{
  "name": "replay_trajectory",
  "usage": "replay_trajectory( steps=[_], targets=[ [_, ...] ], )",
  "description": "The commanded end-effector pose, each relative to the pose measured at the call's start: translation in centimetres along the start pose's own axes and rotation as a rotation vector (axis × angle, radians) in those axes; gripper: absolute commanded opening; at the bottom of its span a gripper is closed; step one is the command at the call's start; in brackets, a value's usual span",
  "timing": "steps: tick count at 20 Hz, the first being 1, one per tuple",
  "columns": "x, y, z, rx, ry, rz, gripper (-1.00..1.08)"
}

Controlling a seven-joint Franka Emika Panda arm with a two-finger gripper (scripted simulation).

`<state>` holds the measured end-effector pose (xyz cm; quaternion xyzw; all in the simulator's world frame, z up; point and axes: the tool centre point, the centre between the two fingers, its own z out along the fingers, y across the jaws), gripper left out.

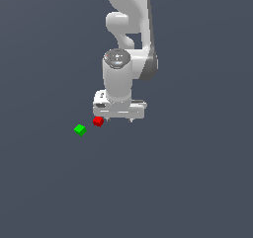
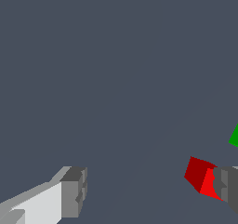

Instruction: Stack the red cube on top of the green cube.

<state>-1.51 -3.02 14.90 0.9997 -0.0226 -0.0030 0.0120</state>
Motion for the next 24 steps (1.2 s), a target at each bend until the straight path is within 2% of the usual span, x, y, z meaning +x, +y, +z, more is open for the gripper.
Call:
replay_trajectory(
  steps=[1, 8, 13, 18, 24],
  targets=[
    [-0.6, 1.6, 0.9, 0.002, 0.0, 0.038, 1.0],
    [-3.9, 7.9, 4.7, 0.012, 0.001, 0.192, 1.0],
    [-6.1, 11.1, 6.9, 0.018, 0.002, 0.276, 1.0],
    [-7.2, 12.5, 8.0, 0.022, 0.002, 0.317, 1.0],
    [-7.3, 12.7, 8.2, 0.023, 0.001, 0.32, 1.0]
  ],
)
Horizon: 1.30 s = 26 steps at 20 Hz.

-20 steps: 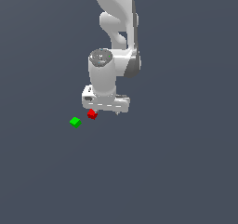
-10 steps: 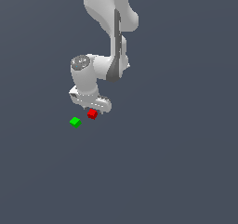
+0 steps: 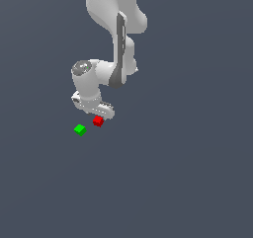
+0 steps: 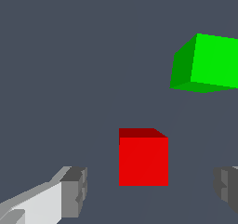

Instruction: Stack the red cube on top of the green cube.

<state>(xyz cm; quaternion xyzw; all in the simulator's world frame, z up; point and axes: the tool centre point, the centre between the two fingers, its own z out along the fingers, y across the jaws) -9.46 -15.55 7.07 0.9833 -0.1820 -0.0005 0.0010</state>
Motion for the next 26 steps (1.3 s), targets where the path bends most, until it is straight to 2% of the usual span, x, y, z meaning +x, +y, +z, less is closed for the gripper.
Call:
replay_trajectory(
  steps=[1, 11, 17, 18, 26],
  targets=[
    [0.0, 0.0, 0.2, 0.0, 0.0, 0.0, 1.0],
    [-0.1, 0.0, 4.1, 0.002, 0.0, 0.002, 1.0],
    [-0.1, 0.0, 5.1, 0.002, 0.001, 0.002, 1.0],
    [-0.1, 0.0, 5.1, 0.002, 0.001, 0.002, -1.0],
    [-0.1, 0.0, 5.1, 0.002, 0.001, 0.002, -1.0]
  ],
)
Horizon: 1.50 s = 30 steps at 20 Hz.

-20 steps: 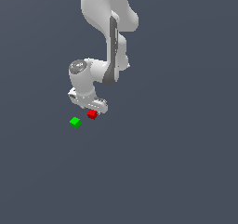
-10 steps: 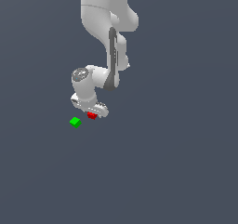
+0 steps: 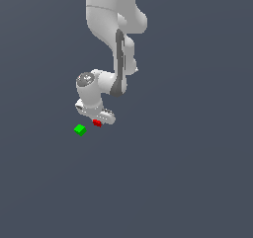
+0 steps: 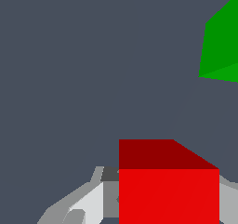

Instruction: Stack the red cube on top of the green cube.

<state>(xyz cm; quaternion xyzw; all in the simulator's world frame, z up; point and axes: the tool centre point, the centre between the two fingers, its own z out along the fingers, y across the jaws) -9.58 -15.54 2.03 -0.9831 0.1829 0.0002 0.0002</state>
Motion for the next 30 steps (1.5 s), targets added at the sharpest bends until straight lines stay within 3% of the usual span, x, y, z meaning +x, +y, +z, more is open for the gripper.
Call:
replay_trajectory(
  steps=[1, 10, 23, 30],
  targets=[
    [0.0, 0.0, 0.0, 0.0, 0.0, 0.0, -1.0],
    [0.0, 0.0, -1.7, 0.0, 0.0, 0.0, -1.0],
    [-0.1, 0.0, -9.1, 0.0, 0.0, 0.001, -1.0],
    [0.1, 0.0, -10.1, 0.0, 0.0, 0.001, -1.0]
  ],
)
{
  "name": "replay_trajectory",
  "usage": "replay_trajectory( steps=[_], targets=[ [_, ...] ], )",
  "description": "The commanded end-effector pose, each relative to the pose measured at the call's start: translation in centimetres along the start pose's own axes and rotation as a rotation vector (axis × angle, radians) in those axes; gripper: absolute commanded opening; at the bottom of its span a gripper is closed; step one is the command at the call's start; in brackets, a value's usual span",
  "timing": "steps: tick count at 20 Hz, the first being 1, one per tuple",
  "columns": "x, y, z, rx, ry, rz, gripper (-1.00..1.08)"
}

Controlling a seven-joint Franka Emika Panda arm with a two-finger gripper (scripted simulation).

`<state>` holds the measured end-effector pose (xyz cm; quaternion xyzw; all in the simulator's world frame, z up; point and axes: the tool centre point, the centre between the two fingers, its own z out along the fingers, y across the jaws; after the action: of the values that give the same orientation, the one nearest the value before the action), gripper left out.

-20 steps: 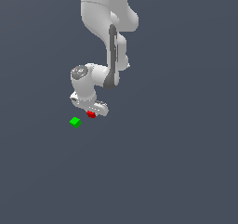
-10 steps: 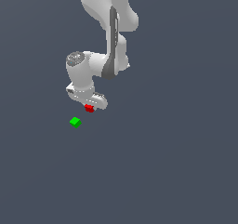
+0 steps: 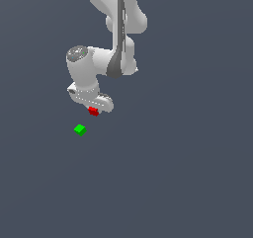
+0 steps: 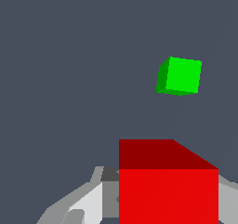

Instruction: Stack the red cube on top of the green cube.

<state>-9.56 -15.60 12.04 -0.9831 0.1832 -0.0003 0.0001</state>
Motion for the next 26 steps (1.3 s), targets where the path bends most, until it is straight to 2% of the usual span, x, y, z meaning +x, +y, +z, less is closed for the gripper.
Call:
replay_trajectory(
  steps=[1, 11, 26],
  targets=[
    [0.0, 0.0, 0.0, 0.0, -0.001, -0.001, -1.0],
    [1.1, 0.8, 0.9, 0.0, -0.001, -0.001, -1.0],
    [7.1, 5.2, 5.3, 0.0, 0.0, -0.001, -1.0]
  ],
)
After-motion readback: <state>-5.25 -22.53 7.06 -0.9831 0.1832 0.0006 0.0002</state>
